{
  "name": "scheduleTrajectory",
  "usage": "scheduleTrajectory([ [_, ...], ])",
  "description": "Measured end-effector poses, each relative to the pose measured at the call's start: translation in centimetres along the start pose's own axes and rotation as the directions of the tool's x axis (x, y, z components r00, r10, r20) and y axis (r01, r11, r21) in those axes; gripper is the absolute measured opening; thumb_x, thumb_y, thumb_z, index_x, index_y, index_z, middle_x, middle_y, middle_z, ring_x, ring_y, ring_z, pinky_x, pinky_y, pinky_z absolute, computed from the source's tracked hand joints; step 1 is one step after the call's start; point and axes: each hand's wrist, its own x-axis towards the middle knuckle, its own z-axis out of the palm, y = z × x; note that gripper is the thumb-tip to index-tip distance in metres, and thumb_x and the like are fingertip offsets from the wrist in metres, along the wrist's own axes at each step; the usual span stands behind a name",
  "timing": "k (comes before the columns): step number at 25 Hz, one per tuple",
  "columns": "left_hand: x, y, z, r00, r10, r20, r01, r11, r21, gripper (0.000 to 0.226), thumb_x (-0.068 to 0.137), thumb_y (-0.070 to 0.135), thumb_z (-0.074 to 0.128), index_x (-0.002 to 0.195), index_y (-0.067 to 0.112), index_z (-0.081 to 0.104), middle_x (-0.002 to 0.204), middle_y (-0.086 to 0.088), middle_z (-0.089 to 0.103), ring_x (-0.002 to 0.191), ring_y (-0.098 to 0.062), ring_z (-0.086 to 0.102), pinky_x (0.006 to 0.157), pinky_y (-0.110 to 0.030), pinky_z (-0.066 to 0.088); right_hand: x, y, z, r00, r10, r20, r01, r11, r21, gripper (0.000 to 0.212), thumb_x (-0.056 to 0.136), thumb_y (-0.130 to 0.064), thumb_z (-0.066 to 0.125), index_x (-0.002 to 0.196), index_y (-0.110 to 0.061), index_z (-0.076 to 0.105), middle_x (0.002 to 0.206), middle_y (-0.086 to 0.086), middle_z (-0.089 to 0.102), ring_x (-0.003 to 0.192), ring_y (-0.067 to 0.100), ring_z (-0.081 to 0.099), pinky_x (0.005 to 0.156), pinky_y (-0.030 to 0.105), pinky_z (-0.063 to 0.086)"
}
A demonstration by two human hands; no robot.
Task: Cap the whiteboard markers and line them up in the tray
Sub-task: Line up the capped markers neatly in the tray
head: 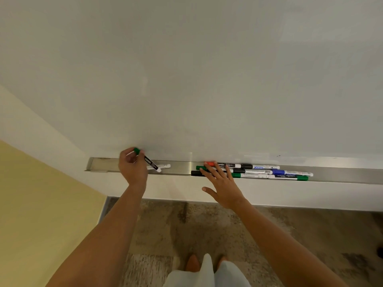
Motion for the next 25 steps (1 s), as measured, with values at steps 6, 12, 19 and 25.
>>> scheduleTrajectory([
  [6, 0.2, -2.6, -2.2, 0.978, -0.163, -0.129, 0.19, 0.954, 0.23, 0.025, 0.082, 0.018, 0.076, 0.103, 0.006, 0.069, 0.098, -0.008, 0.07, 0.085, -0.018, 0.063, 0.083, -0.029, 0.051, -0.1, -0.5, 0.3, 0.998, 0.026, -0.063, -0.021, 0.997, 0.068, 0.061, 0.098, -0.06, 0.022, 0.152, -0.032, 0.019, 0.161, -0.009, 0.006, 0.148, 0.016, -0.01, 0.118, 0.047, -0.012],
  [12, -0.1, -3.6, -2.8, 0.995, -0.08, -0.051, 0.095, 0.881, 0.464, 0.021, 0.083, 0.01, 0.073, 0.101, 0.003, 0.068, 0.107, -0.017, 0.068, 0.102, -0.033, 0.063, 0.087, -0.037, 0.049, -0.1, -0.8, 0.2, 0.978, 0.031, -0.204, -0.002, 0.99, 0.14, 0.053, 0.101, -0.05, 0.034, 0.149, -0.028, 0.033, 0.159, -0.005, 0.022, 0.149, 0.018, 0.004, 0.121, 0.046, -0.001],
  [19, 0.2, -3.1, -2.1, 0.98, 0.081, 0.184, -0.193, 0.633, 0.75, 0.026, 0.092, 0.016, 0.058, 0.114, 0.004, 0.064, 0.115, -0.021, 0.059, 0.105, -0.039, 0.053, 0.09, -0.052, 0.047, 0.1, -1.6, -0.3, 0.939, 0.03, -0.343, 0.065, 0.963, 0.263, 0.044, 0.101, -0.039, 0.045, 0.142, -0.023, 0.046, 0.15, -0.002, 0.04, 0.145, 0.015, 0.023, 0.119, 0.04, 0.017],
  [25, 0.6, -3.0, -1.5, 0.932, 0.102, 0.347, -0.353, 0.458, 0.815, 0.027, 0.096, 0.015, 0.046, 0.1, 0.006, 0.07, 0.106, -0.016, 0.063, 0.104, -0.036, 0.05, 0.086, -0.048, 0.041, 0.1, -2.1, -0.5, 0.927, 0.026, -0.374, 0.091, 0.952, 0.292, 0.04, 0.1, -0.036, 0.048, 0.137, -0.02, 0.051, 0.145, -0.001, 0.047, 0.141, 0.015, 0.031, 0.116, 0.036, 0.025],
])
